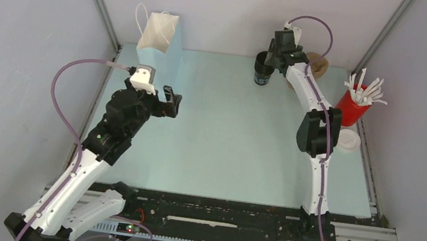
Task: Pack the takeout coffee
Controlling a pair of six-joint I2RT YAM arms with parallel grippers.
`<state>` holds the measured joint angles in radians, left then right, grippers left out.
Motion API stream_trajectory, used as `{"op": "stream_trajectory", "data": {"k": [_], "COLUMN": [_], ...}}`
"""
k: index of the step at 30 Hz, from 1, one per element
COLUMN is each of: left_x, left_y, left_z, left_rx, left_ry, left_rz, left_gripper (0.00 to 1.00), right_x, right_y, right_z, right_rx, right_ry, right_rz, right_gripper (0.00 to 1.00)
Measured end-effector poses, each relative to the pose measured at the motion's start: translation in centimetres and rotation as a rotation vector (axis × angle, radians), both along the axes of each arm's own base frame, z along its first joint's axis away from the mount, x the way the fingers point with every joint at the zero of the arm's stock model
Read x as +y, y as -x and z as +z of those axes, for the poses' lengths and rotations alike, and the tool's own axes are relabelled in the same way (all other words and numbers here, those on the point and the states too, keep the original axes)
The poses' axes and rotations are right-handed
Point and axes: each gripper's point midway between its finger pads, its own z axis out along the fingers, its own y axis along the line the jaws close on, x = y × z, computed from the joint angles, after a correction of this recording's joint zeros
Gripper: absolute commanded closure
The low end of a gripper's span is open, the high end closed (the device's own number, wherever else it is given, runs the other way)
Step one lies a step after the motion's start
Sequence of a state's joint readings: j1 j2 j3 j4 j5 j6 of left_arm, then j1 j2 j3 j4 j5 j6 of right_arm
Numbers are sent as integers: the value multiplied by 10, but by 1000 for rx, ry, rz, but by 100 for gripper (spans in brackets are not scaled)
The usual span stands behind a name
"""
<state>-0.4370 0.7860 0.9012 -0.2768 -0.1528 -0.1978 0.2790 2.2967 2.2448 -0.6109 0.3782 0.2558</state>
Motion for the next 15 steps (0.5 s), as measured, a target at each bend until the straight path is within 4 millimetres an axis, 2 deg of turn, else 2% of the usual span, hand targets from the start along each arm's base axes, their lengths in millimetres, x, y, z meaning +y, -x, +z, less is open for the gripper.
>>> {"op": "stream_trajectory", "data": {"k": [7, 11, 15], "left_x": [-3, -4, -6], "left_y": [-4, -6, -7], "left_z": [-15, -19, -23], "left_rx": [47, 59, 72], "left_ry": [-30, -35, -42], "left_rz": [-3, -4, -9], "left_gripper": [0, 0, 0], "right_x": [11, 14, 13], "right_y": [-24, -30, -33], "right_z": [-2, -5, -5], "right_rx": [-55, -71, -80], "right_ry": [59, 85, 114], "right_rz": [22, 34, 39], "right_gripper": [38, 42, 51]}}
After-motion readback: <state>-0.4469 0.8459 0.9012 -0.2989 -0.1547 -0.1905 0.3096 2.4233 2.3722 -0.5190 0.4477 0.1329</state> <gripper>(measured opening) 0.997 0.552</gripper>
